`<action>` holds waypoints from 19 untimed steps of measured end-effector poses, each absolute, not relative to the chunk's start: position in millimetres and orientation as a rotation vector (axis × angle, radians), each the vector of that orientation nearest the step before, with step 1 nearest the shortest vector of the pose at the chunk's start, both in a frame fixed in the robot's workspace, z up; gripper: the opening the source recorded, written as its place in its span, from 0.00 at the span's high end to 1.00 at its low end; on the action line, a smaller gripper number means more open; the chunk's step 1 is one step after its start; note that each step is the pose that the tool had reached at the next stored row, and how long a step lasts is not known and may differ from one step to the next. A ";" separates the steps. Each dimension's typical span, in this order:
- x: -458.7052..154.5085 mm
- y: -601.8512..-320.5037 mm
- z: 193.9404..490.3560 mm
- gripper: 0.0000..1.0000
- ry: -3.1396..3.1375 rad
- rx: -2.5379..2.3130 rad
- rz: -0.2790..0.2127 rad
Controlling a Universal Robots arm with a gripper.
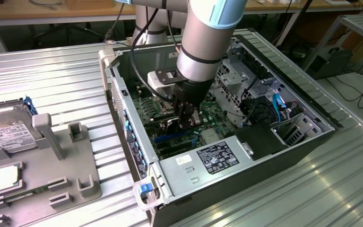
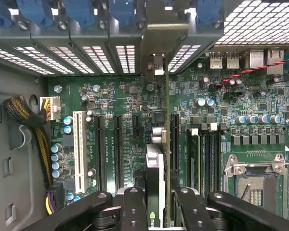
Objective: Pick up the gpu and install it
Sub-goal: 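Insert the gpu into the slot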
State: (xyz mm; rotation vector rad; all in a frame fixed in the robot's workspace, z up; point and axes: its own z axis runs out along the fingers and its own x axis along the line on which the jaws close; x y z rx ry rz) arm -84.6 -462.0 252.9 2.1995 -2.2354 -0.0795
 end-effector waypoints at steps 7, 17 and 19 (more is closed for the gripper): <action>-84.7 -460.4 252.6 0.72 -2.241 2.205 -0.069; -86.0 -460.4 252.2 0.72 -2.242 2.207 -0.065; -86.3 -460.4 251.5 0.72 -2.242 2.207 -0.065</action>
